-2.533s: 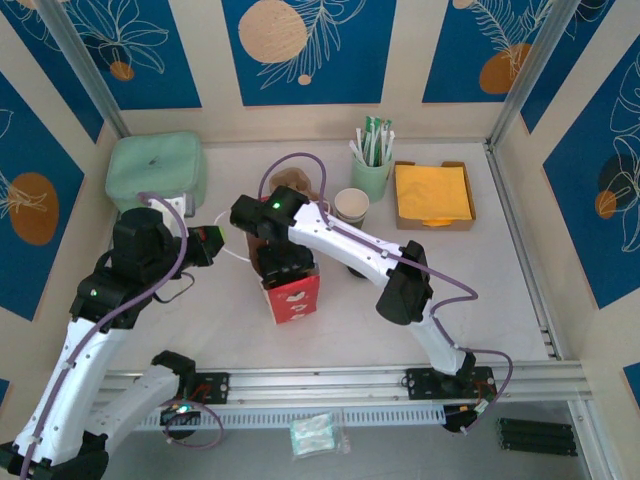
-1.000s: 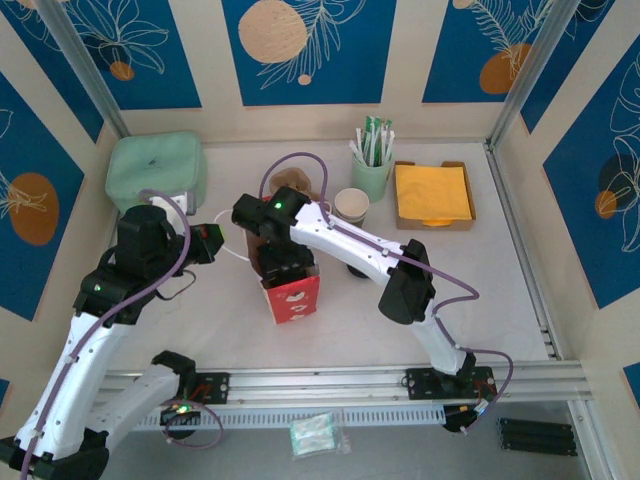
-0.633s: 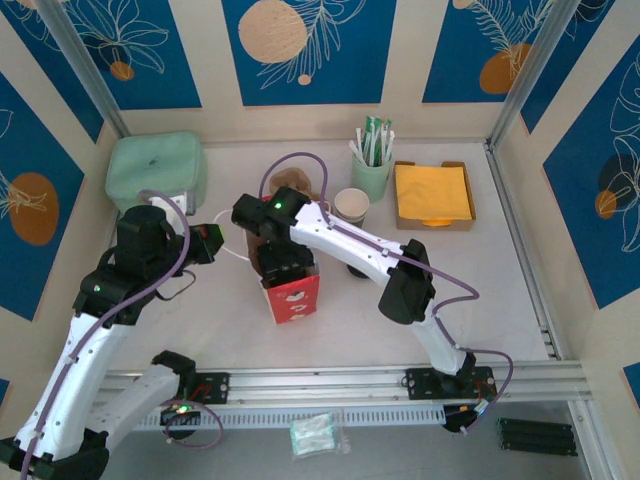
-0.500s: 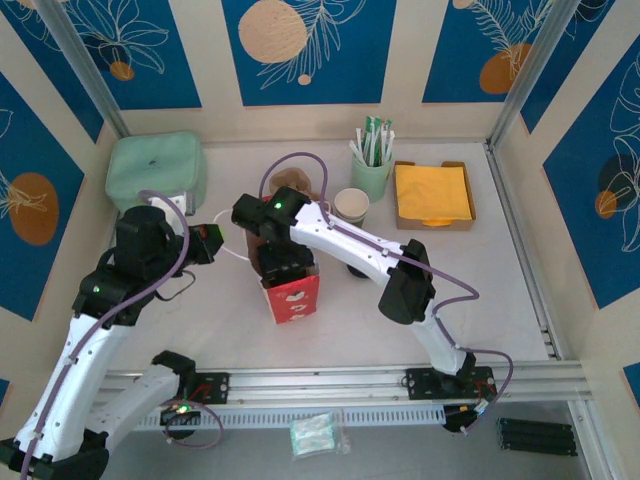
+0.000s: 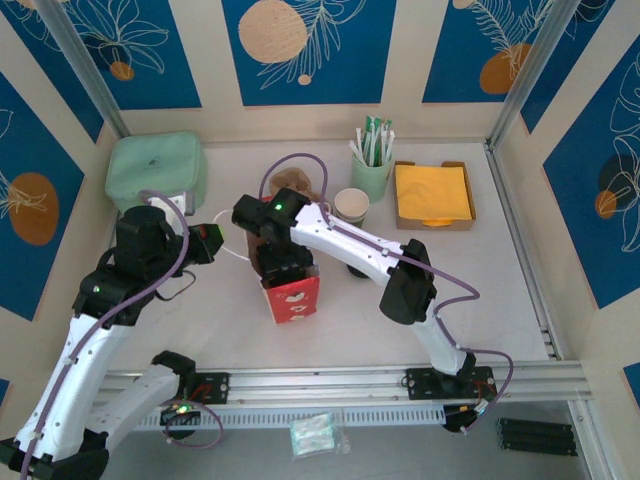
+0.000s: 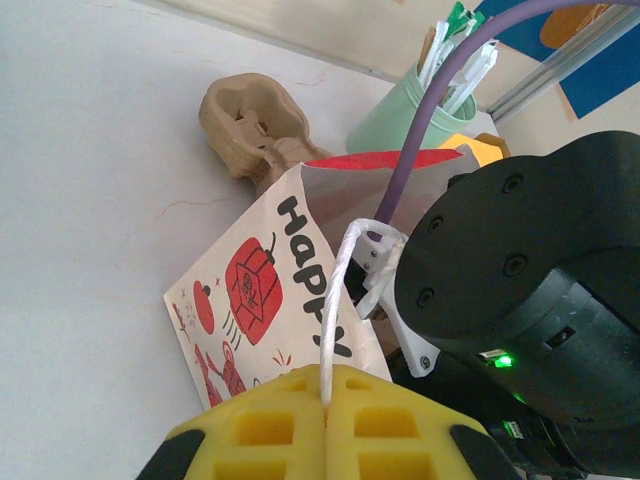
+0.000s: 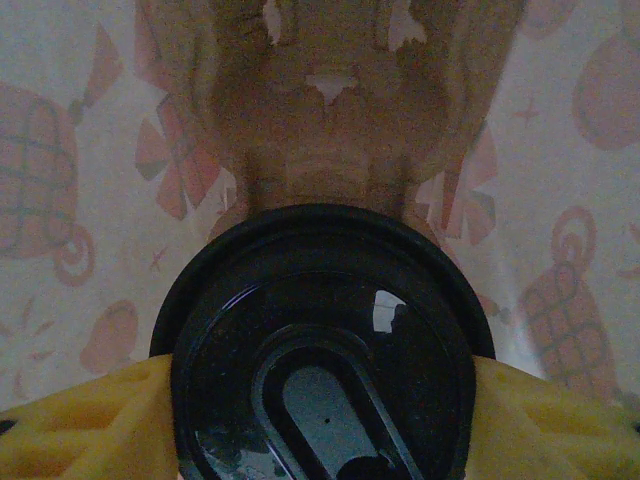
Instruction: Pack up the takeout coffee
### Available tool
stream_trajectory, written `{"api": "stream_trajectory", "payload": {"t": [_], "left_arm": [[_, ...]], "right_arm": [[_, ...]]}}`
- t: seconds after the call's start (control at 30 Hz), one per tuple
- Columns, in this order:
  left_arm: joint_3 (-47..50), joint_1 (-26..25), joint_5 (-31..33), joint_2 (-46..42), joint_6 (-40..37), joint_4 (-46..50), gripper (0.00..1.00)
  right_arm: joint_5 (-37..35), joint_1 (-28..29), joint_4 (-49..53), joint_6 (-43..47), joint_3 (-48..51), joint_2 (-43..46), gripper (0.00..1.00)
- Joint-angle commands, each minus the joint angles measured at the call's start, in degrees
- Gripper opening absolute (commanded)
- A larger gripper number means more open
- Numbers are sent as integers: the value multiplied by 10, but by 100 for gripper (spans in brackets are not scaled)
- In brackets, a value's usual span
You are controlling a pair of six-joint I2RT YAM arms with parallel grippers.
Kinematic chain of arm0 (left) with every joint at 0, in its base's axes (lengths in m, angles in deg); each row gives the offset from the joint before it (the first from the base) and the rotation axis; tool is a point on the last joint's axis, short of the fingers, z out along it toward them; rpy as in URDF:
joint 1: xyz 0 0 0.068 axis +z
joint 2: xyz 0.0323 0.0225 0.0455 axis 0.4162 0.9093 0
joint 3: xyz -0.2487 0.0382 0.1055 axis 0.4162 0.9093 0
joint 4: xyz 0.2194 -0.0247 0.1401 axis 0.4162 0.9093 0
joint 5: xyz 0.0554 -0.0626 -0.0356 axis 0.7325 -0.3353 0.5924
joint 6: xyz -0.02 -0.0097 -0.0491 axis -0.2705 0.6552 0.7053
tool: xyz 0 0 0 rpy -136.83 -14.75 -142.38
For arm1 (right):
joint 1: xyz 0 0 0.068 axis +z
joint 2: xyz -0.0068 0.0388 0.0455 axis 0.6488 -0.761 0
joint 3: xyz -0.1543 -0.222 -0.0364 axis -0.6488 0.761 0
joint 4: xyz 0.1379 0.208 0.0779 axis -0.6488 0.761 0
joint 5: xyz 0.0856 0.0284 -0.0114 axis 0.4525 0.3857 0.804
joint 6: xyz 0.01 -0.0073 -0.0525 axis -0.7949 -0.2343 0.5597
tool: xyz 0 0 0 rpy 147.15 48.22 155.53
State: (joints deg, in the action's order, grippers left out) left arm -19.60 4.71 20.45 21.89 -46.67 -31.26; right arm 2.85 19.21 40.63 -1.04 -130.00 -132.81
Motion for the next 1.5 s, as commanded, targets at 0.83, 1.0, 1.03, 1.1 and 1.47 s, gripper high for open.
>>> {"api": "stream_trajectory", "payload": {"t": [0.83,1.0,1.03,1.1,1.47], "left_arm": [[-1,6,7,-5,3,-9,0],[0,6,8,-6,3,-9,0],[0,6,7,-5,4,-9,0],[-1,6,7,-5,3,-9,0],[-3,6,8,-5,2,-8,0]], "right_arm": [[9,6,7,0,18,1,71],[8,7,9,0,13,1,74],[8,7,10,0,12,1,74],[8,7,10,0,11,1,75],[7,10,19,2,-8,1,83]]}}
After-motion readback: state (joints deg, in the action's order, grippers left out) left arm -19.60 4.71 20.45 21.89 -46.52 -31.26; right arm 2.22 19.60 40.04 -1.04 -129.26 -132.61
